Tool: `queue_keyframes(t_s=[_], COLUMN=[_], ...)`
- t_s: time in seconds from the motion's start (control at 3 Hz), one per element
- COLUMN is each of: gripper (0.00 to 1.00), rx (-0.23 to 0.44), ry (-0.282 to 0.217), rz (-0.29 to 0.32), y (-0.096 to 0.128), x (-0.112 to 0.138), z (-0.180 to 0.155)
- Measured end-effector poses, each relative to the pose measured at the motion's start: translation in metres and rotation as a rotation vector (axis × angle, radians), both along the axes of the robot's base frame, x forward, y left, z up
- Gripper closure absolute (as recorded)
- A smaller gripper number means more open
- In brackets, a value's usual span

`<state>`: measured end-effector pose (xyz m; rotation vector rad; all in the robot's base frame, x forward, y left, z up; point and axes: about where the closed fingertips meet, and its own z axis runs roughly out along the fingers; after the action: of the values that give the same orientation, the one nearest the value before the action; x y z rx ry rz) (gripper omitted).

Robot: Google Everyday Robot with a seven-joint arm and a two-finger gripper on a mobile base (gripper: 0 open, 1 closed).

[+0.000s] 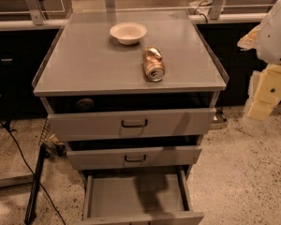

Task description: Place orange can into bottom drawer

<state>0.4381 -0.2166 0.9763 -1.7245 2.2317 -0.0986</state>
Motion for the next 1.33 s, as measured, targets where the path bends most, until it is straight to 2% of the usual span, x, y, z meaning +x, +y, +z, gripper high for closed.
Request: queue_keyframes(t_s=[0.33,0.67,1.0,1.33], gripper=[0.0,0.0,0.0,0.0], rx=[0.0,0.008,0.104,0.243], ry=[0.0,-0.018,-0.073,-0.151], rz=[0.0,-0.033,-0.173,-0.341], y=[0.0,0.0,-0.002,0.006], x=[0.0,0.005,0.032,0.078], z=[0.0,0.003,0.003,0.003])
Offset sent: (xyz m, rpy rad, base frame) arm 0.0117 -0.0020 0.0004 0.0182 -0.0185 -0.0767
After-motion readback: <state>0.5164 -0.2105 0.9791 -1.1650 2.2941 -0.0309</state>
